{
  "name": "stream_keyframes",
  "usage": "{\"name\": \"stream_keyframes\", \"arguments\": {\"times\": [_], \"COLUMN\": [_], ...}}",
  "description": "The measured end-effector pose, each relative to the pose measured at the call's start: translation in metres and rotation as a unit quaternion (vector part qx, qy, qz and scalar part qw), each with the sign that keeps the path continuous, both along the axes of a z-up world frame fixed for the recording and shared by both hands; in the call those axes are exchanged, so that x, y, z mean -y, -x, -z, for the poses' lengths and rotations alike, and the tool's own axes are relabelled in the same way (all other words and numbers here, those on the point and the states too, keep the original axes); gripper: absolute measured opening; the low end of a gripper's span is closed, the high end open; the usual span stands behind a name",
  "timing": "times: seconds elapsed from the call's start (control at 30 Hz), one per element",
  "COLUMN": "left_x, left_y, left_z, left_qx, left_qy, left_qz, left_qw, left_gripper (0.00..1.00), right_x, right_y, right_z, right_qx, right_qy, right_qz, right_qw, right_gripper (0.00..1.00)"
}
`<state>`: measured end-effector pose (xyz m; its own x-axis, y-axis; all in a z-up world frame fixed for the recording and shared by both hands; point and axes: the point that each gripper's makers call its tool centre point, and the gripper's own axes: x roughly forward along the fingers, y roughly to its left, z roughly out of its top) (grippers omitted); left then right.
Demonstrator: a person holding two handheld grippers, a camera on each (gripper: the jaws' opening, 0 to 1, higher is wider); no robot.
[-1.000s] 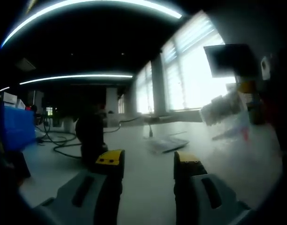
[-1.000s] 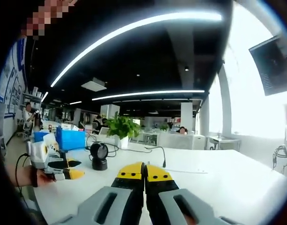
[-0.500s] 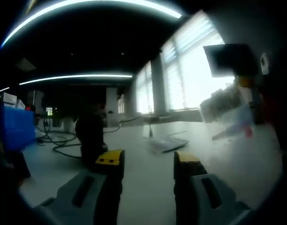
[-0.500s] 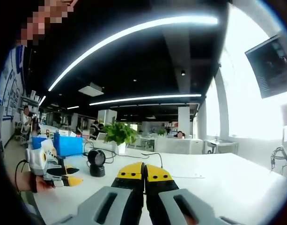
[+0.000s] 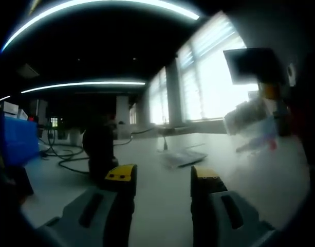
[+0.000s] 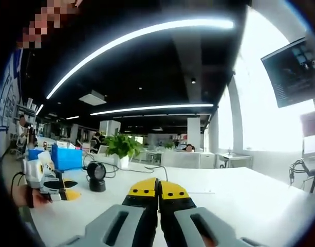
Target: Clip sheet goods on table flip sheet goods clip sheet goods scan sheet goods put sheet goods back to table
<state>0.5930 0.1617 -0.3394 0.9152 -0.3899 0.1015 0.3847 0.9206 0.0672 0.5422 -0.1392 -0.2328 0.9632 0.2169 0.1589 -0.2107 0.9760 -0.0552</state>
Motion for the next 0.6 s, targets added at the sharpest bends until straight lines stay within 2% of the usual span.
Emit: {"name": "stream_keyframes", "arguments": {"times": [0.17, 0.4, 0.6], "left_x": [0.001, 0.001, 0.001], "left_y": [0.0, -0.001, -0.001], "left_z": [0.0, 0.001, 0.003], "left_qx": [-0.001, -0.002, -0.003], "left_qy": [-0.002, -0.004, -0.006], "left_qz": [0.001, 0.0, -0.001], "left_qw": [1.0, 1.0, 1.0], "left_gripper": [0.34, 0.34, 0.34], "right_x": [0.028, 0.057, 0.071], "right_y": [0.0, -0.003, -0.005], "right_z": [0.002, 0.013, 0.02], "right_qx": [0.014, 0.005, 0.0], "right_qy": [0.008, -0.001, 0.001], "right_qz": [0.047, 0.081, 0.1], "right_qw": [0.9988, 0.9967, 0.9949], "right_gripper": [0.0, 0.0, 0.0]}}
